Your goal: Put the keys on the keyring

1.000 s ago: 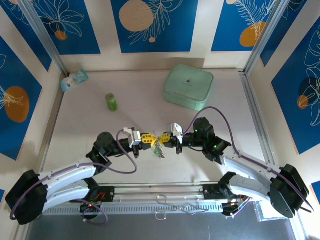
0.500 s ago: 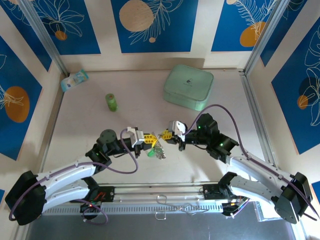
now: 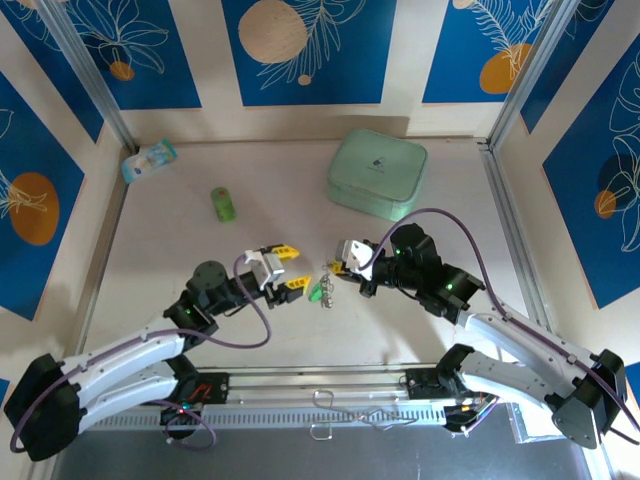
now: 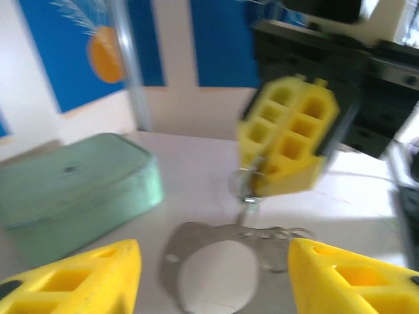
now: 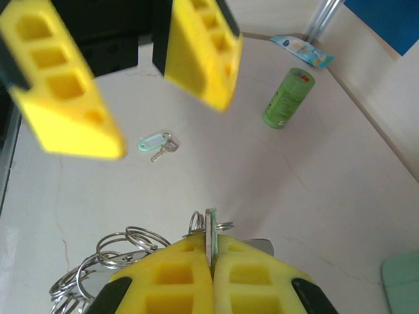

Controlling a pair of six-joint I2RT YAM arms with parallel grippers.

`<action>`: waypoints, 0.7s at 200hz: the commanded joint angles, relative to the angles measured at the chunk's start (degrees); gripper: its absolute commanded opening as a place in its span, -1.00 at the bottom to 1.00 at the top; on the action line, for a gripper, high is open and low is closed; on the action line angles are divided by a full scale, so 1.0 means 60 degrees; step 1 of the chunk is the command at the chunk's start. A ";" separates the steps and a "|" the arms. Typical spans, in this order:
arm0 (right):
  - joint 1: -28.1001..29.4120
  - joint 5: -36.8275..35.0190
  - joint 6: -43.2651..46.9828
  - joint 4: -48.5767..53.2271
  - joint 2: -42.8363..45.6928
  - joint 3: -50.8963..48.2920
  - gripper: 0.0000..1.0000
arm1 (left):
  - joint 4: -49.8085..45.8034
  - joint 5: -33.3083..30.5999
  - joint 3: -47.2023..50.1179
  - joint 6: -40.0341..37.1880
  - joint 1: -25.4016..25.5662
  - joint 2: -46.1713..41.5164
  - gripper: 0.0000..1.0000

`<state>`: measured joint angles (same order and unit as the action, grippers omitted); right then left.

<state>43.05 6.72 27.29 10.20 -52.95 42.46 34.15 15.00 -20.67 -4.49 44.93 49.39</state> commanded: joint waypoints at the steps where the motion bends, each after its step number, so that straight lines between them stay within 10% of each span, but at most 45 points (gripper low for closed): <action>1: 0.0117 -0.0081 0.0150 -0.0048 -0.0029 0.0538 -1.00 | 0.0227 -0.3108 0.0293 0.0000 0.0041 -0.0701 0.28; 93: 0.1100 0.0258 -0.0199 -0.2870 -0.3253 0.2334 -1.00 | -0.1506 -0.7895 0.0399 0.0764 0.0041 -0.3346 0.28; 140: 0.0763 -0.0058 -0.0364 -0.3399 -0.3707 0.1383 -1.00 | -0.2289 -0.8154 0.0404 0.0719 0.0036 -0.3836 0.28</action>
<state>48.97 7.05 25.91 -6.70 -75.72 53.78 23.86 -30.59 -18.74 -1.02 44.91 26.87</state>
